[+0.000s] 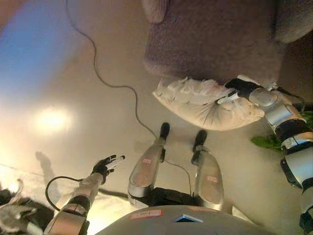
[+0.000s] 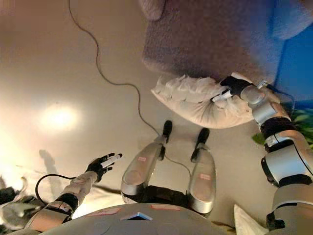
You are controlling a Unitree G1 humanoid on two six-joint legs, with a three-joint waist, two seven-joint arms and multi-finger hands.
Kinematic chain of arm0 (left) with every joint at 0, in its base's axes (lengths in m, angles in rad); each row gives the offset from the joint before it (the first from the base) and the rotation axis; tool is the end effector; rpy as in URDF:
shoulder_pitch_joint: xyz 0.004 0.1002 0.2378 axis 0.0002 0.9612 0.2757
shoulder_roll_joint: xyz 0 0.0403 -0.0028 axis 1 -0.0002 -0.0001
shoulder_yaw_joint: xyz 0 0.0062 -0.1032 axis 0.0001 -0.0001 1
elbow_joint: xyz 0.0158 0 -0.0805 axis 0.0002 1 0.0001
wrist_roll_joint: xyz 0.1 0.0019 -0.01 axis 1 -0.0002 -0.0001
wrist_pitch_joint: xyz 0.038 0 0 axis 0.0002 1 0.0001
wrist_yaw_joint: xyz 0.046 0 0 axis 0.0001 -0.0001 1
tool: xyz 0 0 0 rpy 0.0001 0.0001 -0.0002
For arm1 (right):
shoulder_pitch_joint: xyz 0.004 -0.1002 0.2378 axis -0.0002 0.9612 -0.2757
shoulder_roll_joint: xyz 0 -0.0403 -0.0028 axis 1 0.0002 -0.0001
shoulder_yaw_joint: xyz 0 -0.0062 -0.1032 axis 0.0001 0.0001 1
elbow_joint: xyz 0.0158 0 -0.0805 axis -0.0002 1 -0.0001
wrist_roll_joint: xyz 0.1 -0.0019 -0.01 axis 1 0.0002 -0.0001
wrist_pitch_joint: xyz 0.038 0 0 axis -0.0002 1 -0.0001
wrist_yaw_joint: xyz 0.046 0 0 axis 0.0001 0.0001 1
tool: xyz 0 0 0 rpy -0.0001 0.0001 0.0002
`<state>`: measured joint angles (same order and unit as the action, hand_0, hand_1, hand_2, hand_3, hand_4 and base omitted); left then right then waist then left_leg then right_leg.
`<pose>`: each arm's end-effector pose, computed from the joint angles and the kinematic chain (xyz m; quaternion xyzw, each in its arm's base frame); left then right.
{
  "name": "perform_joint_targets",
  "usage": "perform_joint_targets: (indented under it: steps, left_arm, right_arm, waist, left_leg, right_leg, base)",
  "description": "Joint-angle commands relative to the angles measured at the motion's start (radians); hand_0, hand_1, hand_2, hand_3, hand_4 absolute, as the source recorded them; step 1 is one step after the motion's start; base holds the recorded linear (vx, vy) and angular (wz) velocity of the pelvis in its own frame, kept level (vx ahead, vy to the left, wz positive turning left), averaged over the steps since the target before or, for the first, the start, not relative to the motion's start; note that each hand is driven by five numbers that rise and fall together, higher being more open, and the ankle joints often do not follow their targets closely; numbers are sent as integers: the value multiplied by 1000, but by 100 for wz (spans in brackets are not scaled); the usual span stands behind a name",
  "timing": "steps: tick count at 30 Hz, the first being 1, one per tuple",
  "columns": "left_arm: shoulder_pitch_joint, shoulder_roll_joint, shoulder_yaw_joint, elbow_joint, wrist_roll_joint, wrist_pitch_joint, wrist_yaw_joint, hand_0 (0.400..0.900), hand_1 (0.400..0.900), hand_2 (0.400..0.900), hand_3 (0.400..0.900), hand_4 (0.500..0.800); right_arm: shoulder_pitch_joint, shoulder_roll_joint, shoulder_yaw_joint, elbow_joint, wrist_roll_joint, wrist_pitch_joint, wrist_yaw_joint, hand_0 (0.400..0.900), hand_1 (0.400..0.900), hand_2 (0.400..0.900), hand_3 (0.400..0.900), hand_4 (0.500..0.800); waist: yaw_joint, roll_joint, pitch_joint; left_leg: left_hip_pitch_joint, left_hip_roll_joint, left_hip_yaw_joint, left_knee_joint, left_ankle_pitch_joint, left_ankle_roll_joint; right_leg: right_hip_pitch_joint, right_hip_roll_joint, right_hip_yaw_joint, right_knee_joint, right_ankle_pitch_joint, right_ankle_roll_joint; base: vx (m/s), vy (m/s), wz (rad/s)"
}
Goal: Pick up the pillow and put it on the sofa.
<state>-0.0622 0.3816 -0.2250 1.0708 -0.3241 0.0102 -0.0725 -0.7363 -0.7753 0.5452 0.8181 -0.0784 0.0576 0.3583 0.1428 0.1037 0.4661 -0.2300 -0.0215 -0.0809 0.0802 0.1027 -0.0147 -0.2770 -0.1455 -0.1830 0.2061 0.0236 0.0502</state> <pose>0.1193 0.2568 -0.0887 0.0656 0.4898 0.0486 0.8680 0.3102 -0.2810 0.1152 -0.4801 0.2193 0.1465 0.8366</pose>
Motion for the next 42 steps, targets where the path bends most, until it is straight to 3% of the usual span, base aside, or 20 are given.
perform_joint_targets:
  steps: [1,5,8,11,15,20,29,42]
  left_arm:
    - [44,36,-4,83,79,26,26,900,900,900,900,800]
    - [64,25,24,112,135,46,42,900,900,900,900,800]
    - [88,14,57,143,191,61,41,900,900,900,900,800]
    - [97,4,69,159,218,66,44,900,900,900,900,800]
    - [103,-10,72,174,249,74,51,900,900,900,900,800]
    - [104,-7,60,184,256,101,51,900,900,900,900,800]
    - [122,1,33,189,260,121,46,900,900,900,900,800]
    - [148,7,3,197,273,96,52,900,900,900,900,800]
  right_arm:
    - [-38,-46,-79,-144,86,-86,59,400,400,400,400,500]
    - [-5,-47,-99,-216,86,-88,127,400,400,400,400,500]
    - [14,-54,-106,-279,93,-92,226,400,400,400,400,500]
    - [11,-57,-100,-306,109,-112,303,400,400,400,400,500]
    - [-46,-66,-90,-358,178,-87,382,400,400,400,400,500]
    - [-154,-76,-97,-357,319,-53,372,400,400,400,400,500]
    - [-375,-112,-69,-186,472,-27,255,400,400,400,400,500]
    - [-458,-133,-75,119,545,61,229,400,400,400,400,500]
  waist:
    - [4,-68,-134]
    - [1,-105,-197]
    - [1,-136,-263]
    - [1,-154,-303]
    - [5,-172,-341]
    - [13,-184,-366]
    - [49,-184,-384]
    - [92,-167,-381]
  left_leg:
    - [34,15,9,-2,-91,-23]
    - [99,20,5,-37,-99,-26]
    - [157,21,5,-70,-105,-27]
    - [193,21,10,-94,-108,-30]
    - [228,22,13,-116,-113,-32]
    - [253,22,5,-117,-123,-31]
    - [280,20,-19,-131,-126,-36]
    - [280,21,-48,-144,-116,-43]
  right_leg:
    - [129,5,-38,-29,-96,30]
    - [199,20,-34,-77,-88,31]
    - [256,31,-34,-126,-76,34]
    - [292,38,-35,-172,-59,37]
    - [327,47,-34,-205,-50,36]
    - [354,53,-35,-207,-58,32]
    - [398,54,-54,-235,-59,34]
    - [420,48,-90,-259,-60,34]
  base:
    - [202,-84,4]
    - [182,-53,3]
    - [171,-24,2]
    - [96,-8,1]
    - [56,-4,2]
    - [62,-5,6]
    - [51,-4,12]
    - [34,-4,12]
